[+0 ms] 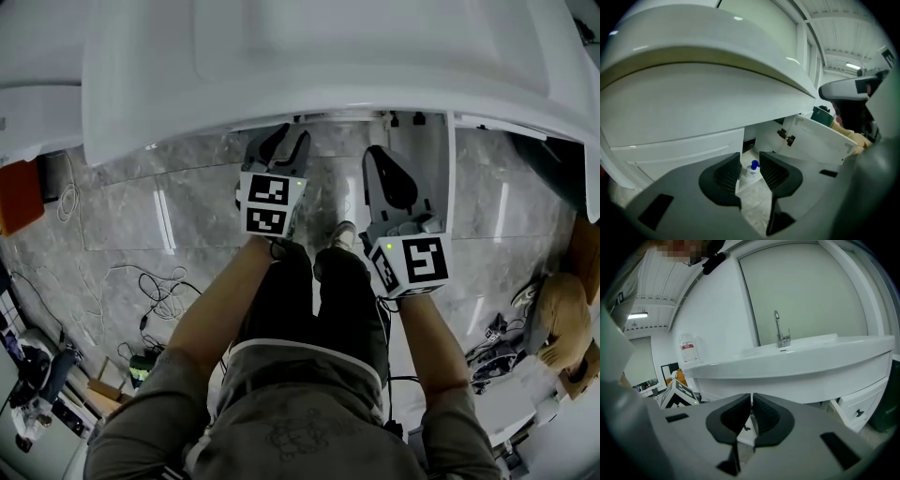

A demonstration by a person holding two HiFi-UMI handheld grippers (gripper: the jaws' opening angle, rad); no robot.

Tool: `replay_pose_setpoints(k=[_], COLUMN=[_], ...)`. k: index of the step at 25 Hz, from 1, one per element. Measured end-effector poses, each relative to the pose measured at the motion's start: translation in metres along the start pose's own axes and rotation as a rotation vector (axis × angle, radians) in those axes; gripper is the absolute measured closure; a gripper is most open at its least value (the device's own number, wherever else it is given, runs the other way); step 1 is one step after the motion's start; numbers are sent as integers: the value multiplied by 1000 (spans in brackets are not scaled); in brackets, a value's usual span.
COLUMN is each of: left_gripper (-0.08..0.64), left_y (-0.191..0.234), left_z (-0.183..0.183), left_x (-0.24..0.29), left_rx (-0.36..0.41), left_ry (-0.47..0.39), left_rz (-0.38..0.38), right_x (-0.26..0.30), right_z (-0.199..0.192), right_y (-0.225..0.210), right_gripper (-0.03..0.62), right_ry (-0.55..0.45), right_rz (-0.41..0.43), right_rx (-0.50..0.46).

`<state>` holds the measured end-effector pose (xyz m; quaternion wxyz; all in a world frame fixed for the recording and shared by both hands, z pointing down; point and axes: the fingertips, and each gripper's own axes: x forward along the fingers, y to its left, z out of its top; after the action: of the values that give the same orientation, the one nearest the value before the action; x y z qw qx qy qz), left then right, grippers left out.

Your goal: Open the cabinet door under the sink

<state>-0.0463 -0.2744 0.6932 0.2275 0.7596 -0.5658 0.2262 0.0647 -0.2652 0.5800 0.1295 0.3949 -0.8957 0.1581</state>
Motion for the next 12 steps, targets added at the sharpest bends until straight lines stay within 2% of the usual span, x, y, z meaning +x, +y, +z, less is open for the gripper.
replay_pose_setpoints(k=[12], left_gripper=[440], left_y=[25], left_z=[-32], left_x=[49], left_rx=[-80], left_ry=[-6], left_rz=[67], right_x=[31], right_z=[-48], right_y=[-13], right_gripper=[557], right_ry=[32], right_rz=[6], right_rx=[40])
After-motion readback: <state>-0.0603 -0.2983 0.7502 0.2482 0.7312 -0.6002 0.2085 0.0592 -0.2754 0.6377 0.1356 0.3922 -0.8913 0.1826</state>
